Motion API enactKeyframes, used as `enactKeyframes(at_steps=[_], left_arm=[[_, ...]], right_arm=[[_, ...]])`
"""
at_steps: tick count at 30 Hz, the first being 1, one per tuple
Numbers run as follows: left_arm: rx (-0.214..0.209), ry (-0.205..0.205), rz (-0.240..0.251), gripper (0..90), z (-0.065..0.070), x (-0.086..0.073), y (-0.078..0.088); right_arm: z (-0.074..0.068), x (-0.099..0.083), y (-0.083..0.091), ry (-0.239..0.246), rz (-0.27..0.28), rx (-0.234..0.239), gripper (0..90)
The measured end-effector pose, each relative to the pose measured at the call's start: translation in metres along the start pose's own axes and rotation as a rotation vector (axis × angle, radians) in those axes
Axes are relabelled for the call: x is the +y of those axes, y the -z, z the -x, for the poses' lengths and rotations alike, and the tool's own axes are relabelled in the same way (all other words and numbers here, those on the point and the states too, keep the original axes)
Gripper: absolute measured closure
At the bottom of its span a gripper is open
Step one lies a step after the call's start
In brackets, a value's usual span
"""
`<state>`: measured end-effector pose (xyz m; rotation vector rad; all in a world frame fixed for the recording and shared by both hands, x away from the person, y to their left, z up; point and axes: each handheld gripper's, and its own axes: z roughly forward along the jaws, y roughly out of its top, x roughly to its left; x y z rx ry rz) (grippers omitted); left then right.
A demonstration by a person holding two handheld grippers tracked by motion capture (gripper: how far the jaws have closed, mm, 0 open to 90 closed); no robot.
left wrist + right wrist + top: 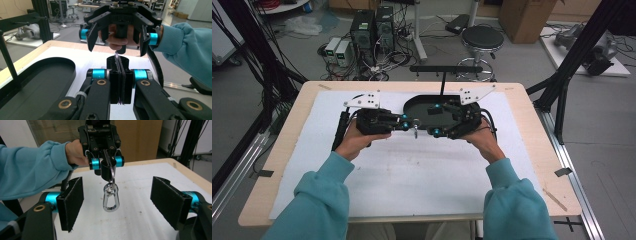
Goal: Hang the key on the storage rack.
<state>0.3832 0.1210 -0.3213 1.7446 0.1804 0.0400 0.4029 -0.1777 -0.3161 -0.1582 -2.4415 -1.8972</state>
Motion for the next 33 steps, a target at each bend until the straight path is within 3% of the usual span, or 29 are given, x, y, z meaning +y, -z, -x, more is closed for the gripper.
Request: enactKeyframes(at_steps=[10,16,23,33], left_arm=[[-0.022,-0.012,0.003,88.4,0.001,0.0,-0.002],[-0.025,-0.01,-0.002,88.3,0.0,-0.001,-0.002],[-0.034,-0.013,0.0,88.3,0.0,-0.002,-0.002],[-0.05,-0.018,-0.002,88.3,0.0,-0.002,-0.001]], right_arm=[[0.001,0.001,-0.012,0.018,-0.04,0.029,50.7],[0.0,0.003,-0.015,0.04,-0.032,0.048,66.2],[-0.001,0.003,-0.017,0.034,-0.041,0.076,82.9],[-0.001,0.003,-0.017,0.033,-0.036,0.082,87.8]])
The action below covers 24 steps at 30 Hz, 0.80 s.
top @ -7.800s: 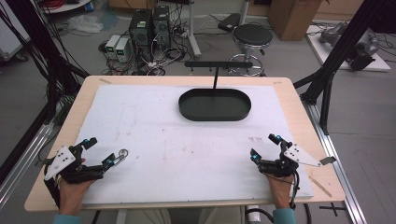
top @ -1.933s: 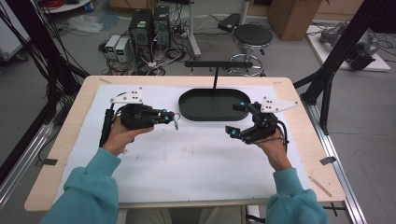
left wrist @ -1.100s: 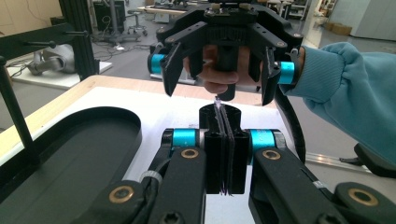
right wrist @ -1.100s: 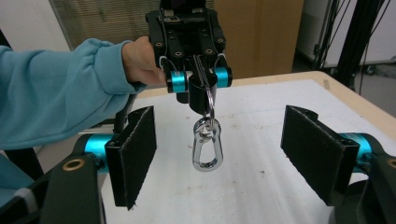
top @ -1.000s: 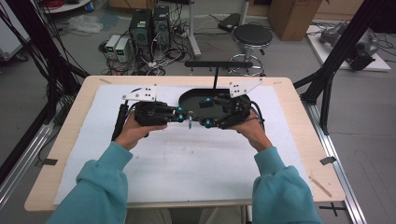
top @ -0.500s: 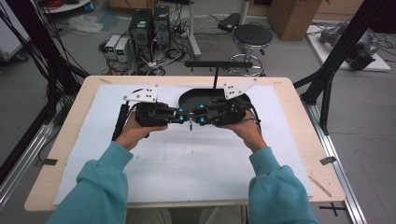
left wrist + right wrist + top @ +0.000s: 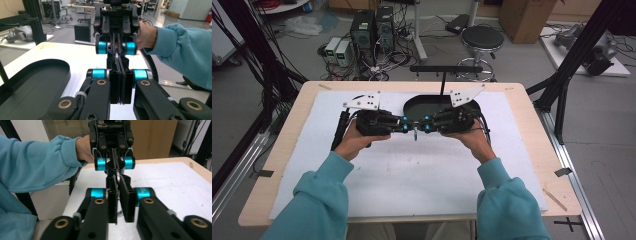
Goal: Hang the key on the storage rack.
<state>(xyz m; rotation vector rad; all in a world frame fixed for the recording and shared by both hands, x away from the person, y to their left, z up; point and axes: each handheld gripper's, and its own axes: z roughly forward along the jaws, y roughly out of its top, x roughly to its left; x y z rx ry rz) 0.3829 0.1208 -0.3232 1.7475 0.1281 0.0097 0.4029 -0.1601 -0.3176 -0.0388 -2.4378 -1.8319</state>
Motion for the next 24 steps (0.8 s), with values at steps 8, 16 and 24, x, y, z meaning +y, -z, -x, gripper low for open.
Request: enactKeyframes(at_steps=[8,16,24], left_arm=[[0.0,0.011,0.008,88.0,-0.001,-0.001,0.0],[0.056,0.032,-0.001,65.0,0.0,-0.001,0.003],[0.275,0.028,0.022,4.2,0.005,-0.022,0.032]], right_arm=[[-0.003,0.003,0.001,-0.034,-0.028,-0.013,89.5],[-0.002,0.004,0.004,-0.033,-0.036,-0.056,89.5],[0.008,0.007,0.025,-0.067,-0.021,-0.167,89.5]])
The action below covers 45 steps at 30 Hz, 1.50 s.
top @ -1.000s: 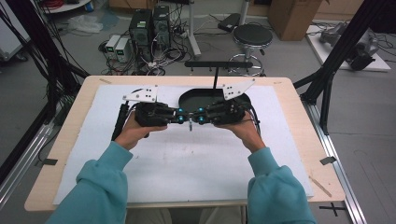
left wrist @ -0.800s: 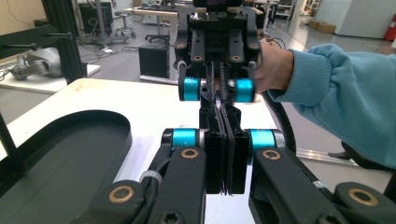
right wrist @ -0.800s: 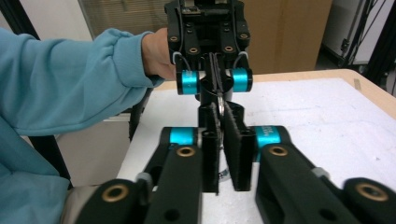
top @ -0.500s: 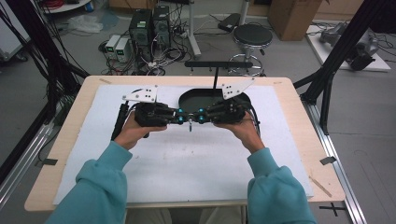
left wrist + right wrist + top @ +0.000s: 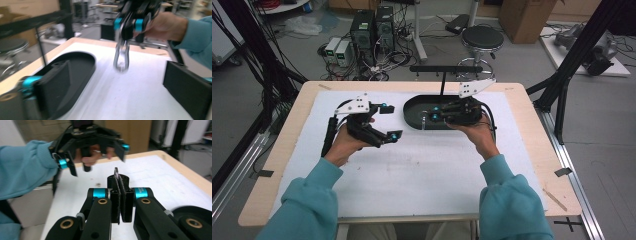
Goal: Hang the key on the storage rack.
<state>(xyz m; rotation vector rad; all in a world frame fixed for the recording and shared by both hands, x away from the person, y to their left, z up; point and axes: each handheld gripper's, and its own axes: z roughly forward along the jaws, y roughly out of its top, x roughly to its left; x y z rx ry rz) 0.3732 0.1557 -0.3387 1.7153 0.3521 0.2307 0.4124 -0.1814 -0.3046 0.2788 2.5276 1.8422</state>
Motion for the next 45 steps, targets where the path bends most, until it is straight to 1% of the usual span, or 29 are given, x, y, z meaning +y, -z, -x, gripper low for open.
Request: enactKeyframes(at_steps=[1,3,4,5,6,7,8,9,11,12,13,16,17,20,21,24,25,28,29,31,32,34,36,37,38,39,41,42,45], left_arm=[[0.025,0.004,0.006,1.7,-0.001,-0.004,0.007],[0.061,0.002,0.006,1.7,-0.002,-0.014,0.02],[0.079,-0.002,0.0,1.7,-0.002,-0.019,0.027],[0.091,0.004,-0.003,1.7,-0.001,-0.024,0.033],[0.107,0.004,-0.014,1.7,-0.001,-0.03,0.039],[0.131,0.0,-0.022,1.7,0.0,-0.035,0.045],[0.153,-0.002,-0.024,1.7,0.002,-0.04,0.052],[0.176,0.001,-0.018,1.7,0.003,-0.045,0.058],[0.222,0.015,-0.008,1.7,0.007,-0.056,0.069],[0.243,0.02,-0.006,1.7,0.009,-0.061,0.075],[0.26,0.021,0.002,1.7,0.011,-0.066,0.08],[0.296,0.031,0.032,1.7,0.017,-0.081,0.093],[0.305,0.031,0.042,1.7,0.019,-0.086,0.097],[0.351,0.037,0.06,1.7,0.024,-0.099,0.105],[0.362,0.032,0.062,1.7,0.026,-0.104,0.108],[0.378,0.046,0.074,1.7,0.03,-0.115,0.114],[0.39,0.046,0.07,1.7,0.031,-0.118,0.116],[0.402,0.038,0.077,1.7,0.035,-0.124,0.12],[0.407,0.034,0.078,1.7,0.036,-0.126,0.122],[0.418,0.033,0.095,1.7,0.039,-0.13,0.125],[0.429,0.029,0.097,1.7,0.04,-0.133,0.126],[0.438,0.024,0.114,1.7,0.043,-0.137,0.129],[0.448,0.022,0.129,1.7,0.044,-0.141,0.131],[0.449,0.024,0.133,1.7,0.045,-0.143,0.132],[0.457,0.022,0.149,1.7,0.046,-0.143,0.132],[0.461,0.021,0.161,1.7,0.046,-0.143,0.133],[0.468,0.022,0.156,1.7,0.045,-0.144,0.134],[0.468,0.028,0.168,1.7,0.045,-0.144,0.134],[0.472,0.028,0.166,1.7,0.045,-0.145,0.134]], right_arm=[[0.002,0.001,0.003,-0.006,0.003,-0.012,89.5],[0.006,0.002,0.008,-0.021,-0.011,-0.038,89.5],[0.008,0.004,0.01,-0.024,-0.028,-0.055,89.5],[0.01,0.005,0.013,-0.027,-0.034,-0.063,89.5],[0.013,0.007,0.016,-0.032,-0.036,-0.073,89.5],[0.015,0.009,0.018,-0.022,-0.03,-0.087,89.4],[0.017,0.01,0.021,-0.029,-0.032,-0.088,89.5],[0.019,0.012,0.024,-0.036,-0.039,-0.095,89.4],[0.024,0.017,0.03,-0.032,-0.054,-0.1,89.4],[0.028,0.019,0.033,-0.019,-0.052,-0.113,89.4],[0.03,0.021,0.037,-0.029,-0.059,-0.12,89.4],[0.04,0.027,0.045,-0.029,-0.074,-0.156,89.4],[0.043,0.029,0.047,-0.021,-0.076,-0.165,89.4],[0.053,0.034,0.052,-0.036,-0.105,-0.191,89.4],[0.056,0.035,0.053,-0.026,-0.11,-0.21,89.4],[0.063,0.037,0.056,-0.049,-0.127,-0.23,89.4],[0.066,0.037,0.057,-0.056,-0.132,-0.237,89.4],[0.072,0.039,0.058,-0.06,-0.161,-0.256,89.4],[0.074,0.04,0.059,-0.056,-0.163,-0.267,89.4],[0.077,0.041,0.06,-0.071,-0.168,-0.273,89.4],[0.079,0.041,0.06,-0.066,-0.174,-0.282,89.4],[0.082,0.041,0.061,-0.086,-0.188,-0.298,89.4],[0.085,0.042,0.062,-0.089,-0.198,-0.316,89.4],[0.087,0.042,0.062,-0.098,-0.208,-0.323,89.4],[0.088,0.044,0.061,-0.104,-0.233,-0.333,89.4],[0.089,0.046,0.061,-0.095,-0.254,-0.352,89.5],[0.091,0.049,0.061,-0.095,-0.247,-0.354,89.4],[0.093,0.05,0.061,-0.095,-0.252,-0.363,89.4],[0.096,0.053,0.06,-0.107,-0.269,-0.382,89.5]])
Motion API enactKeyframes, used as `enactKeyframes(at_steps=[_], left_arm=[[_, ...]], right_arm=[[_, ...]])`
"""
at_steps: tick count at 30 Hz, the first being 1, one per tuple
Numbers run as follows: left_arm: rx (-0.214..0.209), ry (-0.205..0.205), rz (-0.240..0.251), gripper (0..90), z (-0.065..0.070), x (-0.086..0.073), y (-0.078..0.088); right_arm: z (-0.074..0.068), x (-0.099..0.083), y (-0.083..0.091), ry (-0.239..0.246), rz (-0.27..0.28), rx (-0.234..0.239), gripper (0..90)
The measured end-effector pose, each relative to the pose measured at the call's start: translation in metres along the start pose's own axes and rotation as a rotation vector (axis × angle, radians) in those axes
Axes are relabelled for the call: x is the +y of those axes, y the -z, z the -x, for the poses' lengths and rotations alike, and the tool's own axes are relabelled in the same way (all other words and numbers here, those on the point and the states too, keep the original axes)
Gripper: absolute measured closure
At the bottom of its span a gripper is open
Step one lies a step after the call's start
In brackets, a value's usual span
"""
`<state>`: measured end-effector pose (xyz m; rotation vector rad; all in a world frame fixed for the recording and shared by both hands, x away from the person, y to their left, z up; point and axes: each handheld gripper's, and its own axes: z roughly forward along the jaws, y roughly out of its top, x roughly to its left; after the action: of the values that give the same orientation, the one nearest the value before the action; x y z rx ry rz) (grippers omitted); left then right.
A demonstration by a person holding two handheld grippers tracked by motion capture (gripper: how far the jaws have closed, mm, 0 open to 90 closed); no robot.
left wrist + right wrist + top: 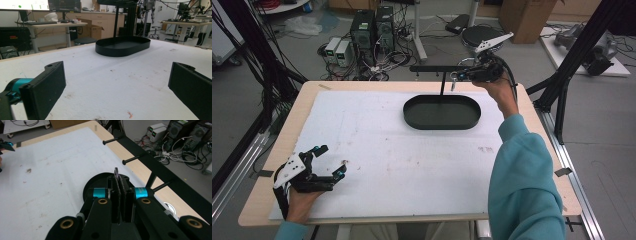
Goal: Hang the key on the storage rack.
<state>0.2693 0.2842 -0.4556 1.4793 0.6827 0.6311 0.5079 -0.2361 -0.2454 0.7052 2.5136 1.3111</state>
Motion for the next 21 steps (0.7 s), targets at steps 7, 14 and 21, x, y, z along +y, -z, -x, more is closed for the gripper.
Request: enactKeyframes(at_steps=[7,14,21], left_arm=[[0.013,0.001,-0.01,1.7,0.0,0.0,-0.001],[0.01,-0.003,-0.01,1.7,0.0,0.0,-0.001],[0.008,-0.003,-0.01,1.7,0.001,0.0,-0.001]], right_arm=[[0.003,0.007,-0.006,0.001,-0.047,-0.023,89.4],[0.012,0.002,-0.015,-0.014,-0.091,-0.059,89.4],[0.016,0.001,-0.021,-0.017,-0.121,-0.097,89.4]])
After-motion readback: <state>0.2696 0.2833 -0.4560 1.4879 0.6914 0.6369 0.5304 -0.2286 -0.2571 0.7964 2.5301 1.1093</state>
